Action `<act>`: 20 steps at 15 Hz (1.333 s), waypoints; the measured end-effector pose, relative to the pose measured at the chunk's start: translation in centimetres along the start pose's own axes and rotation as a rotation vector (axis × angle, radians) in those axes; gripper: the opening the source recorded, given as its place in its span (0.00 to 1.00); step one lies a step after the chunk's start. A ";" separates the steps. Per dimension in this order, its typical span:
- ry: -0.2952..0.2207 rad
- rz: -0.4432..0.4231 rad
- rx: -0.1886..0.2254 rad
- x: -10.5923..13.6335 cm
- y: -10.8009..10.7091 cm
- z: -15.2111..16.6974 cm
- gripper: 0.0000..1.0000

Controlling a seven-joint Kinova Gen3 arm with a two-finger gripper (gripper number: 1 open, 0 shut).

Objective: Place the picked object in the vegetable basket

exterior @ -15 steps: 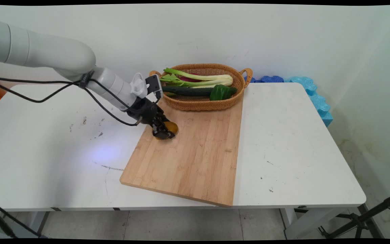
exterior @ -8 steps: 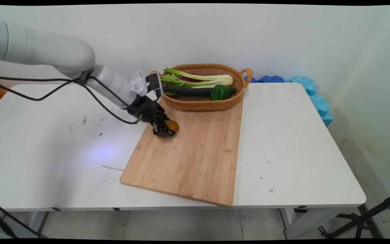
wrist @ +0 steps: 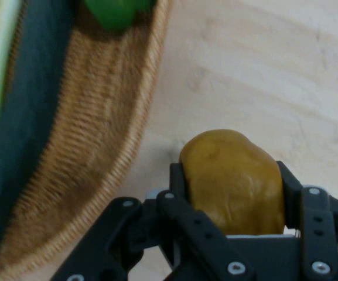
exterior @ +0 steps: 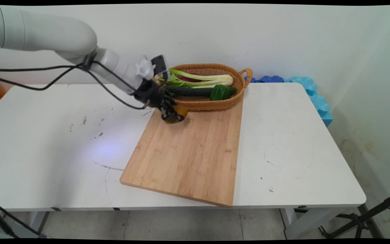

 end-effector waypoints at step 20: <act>0.085 0.054 0.154 9.2 -8.6 5.1 0.00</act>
